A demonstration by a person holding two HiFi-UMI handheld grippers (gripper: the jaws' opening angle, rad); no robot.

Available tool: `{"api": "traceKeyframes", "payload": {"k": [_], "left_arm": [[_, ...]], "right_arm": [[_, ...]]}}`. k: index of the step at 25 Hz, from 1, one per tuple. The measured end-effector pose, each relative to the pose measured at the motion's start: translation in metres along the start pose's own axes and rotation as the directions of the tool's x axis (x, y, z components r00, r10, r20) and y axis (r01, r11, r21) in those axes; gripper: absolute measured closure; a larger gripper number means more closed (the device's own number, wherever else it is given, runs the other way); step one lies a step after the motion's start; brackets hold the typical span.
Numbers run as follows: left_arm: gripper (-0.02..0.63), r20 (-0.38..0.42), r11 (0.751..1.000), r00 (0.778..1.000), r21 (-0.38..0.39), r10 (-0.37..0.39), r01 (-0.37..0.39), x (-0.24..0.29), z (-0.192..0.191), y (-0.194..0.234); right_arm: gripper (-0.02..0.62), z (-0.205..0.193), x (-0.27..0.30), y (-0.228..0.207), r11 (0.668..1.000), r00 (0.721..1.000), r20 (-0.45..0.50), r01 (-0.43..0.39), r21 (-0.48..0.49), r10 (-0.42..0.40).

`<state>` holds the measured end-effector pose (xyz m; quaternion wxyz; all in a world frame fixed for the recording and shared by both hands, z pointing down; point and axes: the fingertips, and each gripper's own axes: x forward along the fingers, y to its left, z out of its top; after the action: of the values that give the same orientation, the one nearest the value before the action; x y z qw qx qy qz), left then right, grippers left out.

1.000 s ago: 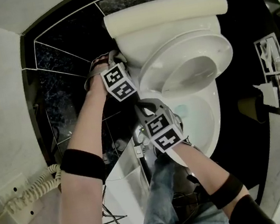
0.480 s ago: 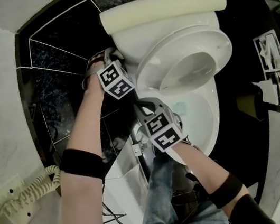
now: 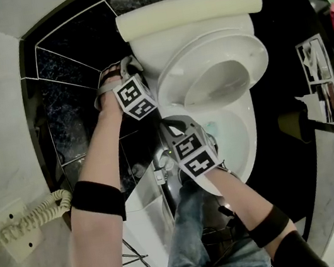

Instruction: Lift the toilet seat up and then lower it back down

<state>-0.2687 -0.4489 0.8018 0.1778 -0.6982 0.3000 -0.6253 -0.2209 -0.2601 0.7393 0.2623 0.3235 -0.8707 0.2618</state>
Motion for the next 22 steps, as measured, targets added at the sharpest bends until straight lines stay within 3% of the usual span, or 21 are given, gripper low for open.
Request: {"api": "traceKeyframes", "payload": {"k": [4, 7, 11, 14, 16, 19, 22], "left_arm": [[0.371, -0.023, 1.0, 0.999, -0.011, 0.024, -0.024, -0.029, -0.002, 0.003], [0.404, -0.039, 0.997, 0.998, -0.066, 0.044, -0.046, -0.058, -0.009, 0.001], [0.546, -0.007, 0.978, 0.994, -0.181, 0.109, -0.108, -0.119, 0.0, -0.004], [0.597, 0.026, 0.952, 0.991, -0.282, 0.134, -0.122, -0.172, 0.012, -0.013], [0.598, 0.046, 0.923, 0.991, -0.371, 0.125, -0.099, -0.207, 0.02, -0.025], [0.598, 0.085, 0.862, 0.99, -0.505, 0.111, -0.053, -0.258, 0.038, -0.045], [0.598, 0.126, 0.764, 0.986, -0.645, 0.11, -0.002, -0.307, 0.053, -0.059]], "right_arm": [[0.594, -0.003, -0.02, 0.004, 1.0, 1.0, -0.005, 0.005, -0.014, -0.006], [0.594, -0.004, -0.04, 0.008, 1.0, 1.0, -0.003, 0.006, -0.027, -0.006], [0.594, -0.007, -0.077, 0.015, 0.999, 1.0, -0.008, 0.014, -0.049, -0.015], [0.594, -0.006, -0.109, 0.019, 0.998, 1.0, -0.009, 0.022, -0.061, -0.023], [0.594, -0.006, -0.133, 0.022, 0.997, 1.0, -0.009, 0.027, -0.066, -0.028], [0.594, -0.004, -0.172, 0.022, 0.996, 0.999, -0.006, 0.046, -0.078, -0.046], [0.593, 0.001, -0.214, 0.019, 0.993, 0.998, 0.009, 0.07, -0.092, -0.07]]}}
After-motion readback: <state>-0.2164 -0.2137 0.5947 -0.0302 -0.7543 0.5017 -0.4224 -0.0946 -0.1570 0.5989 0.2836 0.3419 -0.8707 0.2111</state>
